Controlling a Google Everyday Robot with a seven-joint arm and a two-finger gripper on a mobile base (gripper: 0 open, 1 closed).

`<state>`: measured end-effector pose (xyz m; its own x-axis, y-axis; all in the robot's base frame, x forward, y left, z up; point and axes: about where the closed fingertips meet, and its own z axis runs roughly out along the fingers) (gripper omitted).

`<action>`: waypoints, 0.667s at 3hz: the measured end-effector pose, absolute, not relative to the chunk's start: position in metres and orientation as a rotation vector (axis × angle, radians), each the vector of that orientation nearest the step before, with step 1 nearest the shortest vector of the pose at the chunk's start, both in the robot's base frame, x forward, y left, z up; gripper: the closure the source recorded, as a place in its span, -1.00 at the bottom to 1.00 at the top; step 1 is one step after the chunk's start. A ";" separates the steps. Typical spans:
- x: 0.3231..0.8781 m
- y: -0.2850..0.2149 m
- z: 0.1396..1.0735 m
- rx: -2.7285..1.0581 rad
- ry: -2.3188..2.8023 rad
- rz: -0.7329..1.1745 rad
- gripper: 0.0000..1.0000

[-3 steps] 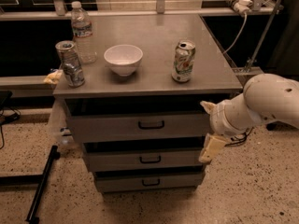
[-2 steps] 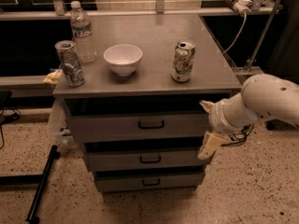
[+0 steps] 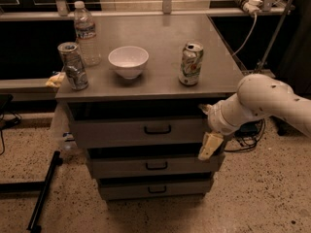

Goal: Open top drawer

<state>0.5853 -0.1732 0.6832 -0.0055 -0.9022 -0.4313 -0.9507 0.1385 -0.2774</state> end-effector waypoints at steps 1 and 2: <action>0.607 -0.157 0.661 -1.822 1.892 0.182 -1.00; 0.607 -0.156 0.661 -1.822 1.892 0.183 -1.00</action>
Offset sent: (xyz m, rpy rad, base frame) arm 0.0356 0.0239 -0.0316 0.0100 0.0443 0.0745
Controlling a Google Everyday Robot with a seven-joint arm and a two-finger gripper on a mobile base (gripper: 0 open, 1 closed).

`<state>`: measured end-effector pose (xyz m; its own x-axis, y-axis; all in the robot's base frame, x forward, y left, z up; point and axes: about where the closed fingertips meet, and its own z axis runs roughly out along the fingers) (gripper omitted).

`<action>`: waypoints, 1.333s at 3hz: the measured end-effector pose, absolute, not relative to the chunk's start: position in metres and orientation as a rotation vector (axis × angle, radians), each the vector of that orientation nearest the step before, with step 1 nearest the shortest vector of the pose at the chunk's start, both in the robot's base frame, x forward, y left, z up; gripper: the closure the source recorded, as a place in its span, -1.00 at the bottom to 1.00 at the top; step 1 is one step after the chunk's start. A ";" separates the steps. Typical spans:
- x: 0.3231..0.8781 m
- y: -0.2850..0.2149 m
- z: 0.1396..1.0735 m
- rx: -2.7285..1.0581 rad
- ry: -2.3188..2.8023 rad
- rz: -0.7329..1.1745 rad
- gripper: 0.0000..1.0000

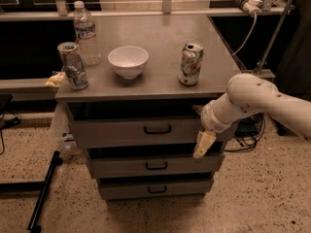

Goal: Open top drawer

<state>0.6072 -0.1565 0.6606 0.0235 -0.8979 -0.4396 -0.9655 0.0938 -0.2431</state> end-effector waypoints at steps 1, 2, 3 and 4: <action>0.600 -0.159 0.661 -1.848 1.925 0.207 -1.00; 0.589 -0.163 0.663 -1.877 1.976 0.240 -1.00; 0.578 -0.170 0.664 -1.889 2.033 0.278 -1.00; 0.565 -0.176 0.667 -1.906 2.077 0.316 -1.00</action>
Offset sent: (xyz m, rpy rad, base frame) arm -0.0312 -0.0151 0.0093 -0.0785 0.1700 -0.0024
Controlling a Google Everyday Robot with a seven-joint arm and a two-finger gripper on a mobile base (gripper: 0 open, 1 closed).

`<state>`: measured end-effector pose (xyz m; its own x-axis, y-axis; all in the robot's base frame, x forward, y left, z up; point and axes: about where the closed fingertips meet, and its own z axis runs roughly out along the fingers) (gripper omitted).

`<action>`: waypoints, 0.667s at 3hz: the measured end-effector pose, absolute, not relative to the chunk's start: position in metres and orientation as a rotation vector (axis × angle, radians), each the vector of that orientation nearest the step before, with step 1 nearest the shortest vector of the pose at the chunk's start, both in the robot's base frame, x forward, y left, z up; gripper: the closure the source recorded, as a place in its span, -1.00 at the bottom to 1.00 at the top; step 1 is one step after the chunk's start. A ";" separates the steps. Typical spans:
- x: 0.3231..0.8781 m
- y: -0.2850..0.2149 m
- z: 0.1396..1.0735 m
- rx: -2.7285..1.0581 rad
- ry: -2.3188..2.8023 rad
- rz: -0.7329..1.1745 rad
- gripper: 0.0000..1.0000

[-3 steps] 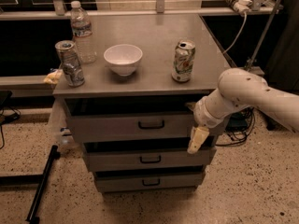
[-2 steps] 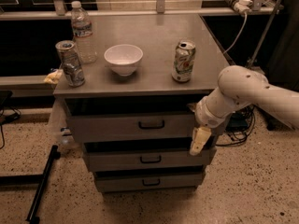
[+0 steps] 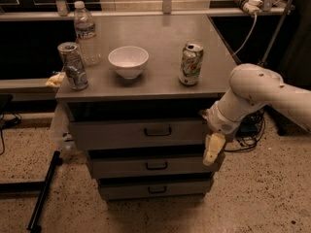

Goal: Open top drawer

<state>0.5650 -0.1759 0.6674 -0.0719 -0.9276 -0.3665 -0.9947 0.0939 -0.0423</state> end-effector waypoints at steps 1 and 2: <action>0.548 -0.180 0.670 -1.915 2.115 0.379 -1.00; 0.527 -0.183 0.675 -1.916 2.146 0.439 -1.00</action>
Offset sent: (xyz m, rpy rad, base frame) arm -0.0621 -0.0125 0.0171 0.0185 0.1649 -0.0164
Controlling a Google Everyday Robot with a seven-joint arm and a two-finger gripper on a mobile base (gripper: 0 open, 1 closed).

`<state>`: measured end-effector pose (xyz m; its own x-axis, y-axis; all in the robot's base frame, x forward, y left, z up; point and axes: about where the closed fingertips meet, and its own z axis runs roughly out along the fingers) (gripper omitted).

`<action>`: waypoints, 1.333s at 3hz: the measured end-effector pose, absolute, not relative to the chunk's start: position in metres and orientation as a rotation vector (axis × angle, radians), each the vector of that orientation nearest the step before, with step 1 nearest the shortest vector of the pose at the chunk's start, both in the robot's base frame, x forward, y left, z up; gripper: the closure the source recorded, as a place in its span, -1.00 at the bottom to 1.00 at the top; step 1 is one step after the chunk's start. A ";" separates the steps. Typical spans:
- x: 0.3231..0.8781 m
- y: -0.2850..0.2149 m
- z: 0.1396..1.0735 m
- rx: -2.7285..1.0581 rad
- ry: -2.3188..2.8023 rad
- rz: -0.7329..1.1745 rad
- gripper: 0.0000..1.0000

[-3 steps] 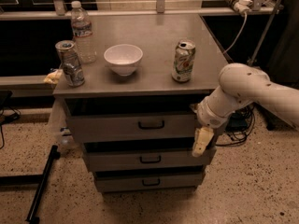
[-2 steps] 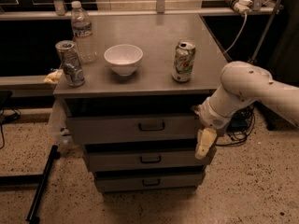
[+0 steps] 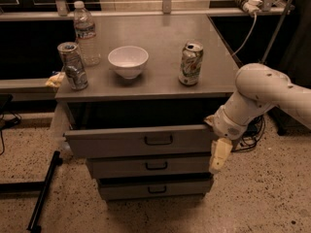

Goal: Open top drawer

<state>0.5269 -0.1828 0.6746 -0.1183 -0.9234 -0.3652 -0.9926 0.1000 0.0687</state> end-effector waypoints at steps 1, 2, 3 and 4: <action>0.499 -0.184 0.683 -1.896 2.166 0.516 -1.00; 0.469 -0.179 0.694 -1.870 2.167 0.615 -1.00; 0.435 -0.177 0.696 -1.839 2.200 0.740 -1.00; 0.434 -0.176 0.695 -1.838 2.200 0.746 -1.00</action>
Offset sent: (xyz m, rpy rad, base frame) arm -0.0933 0.0074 0.0353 0.1412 0.1481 -0.0267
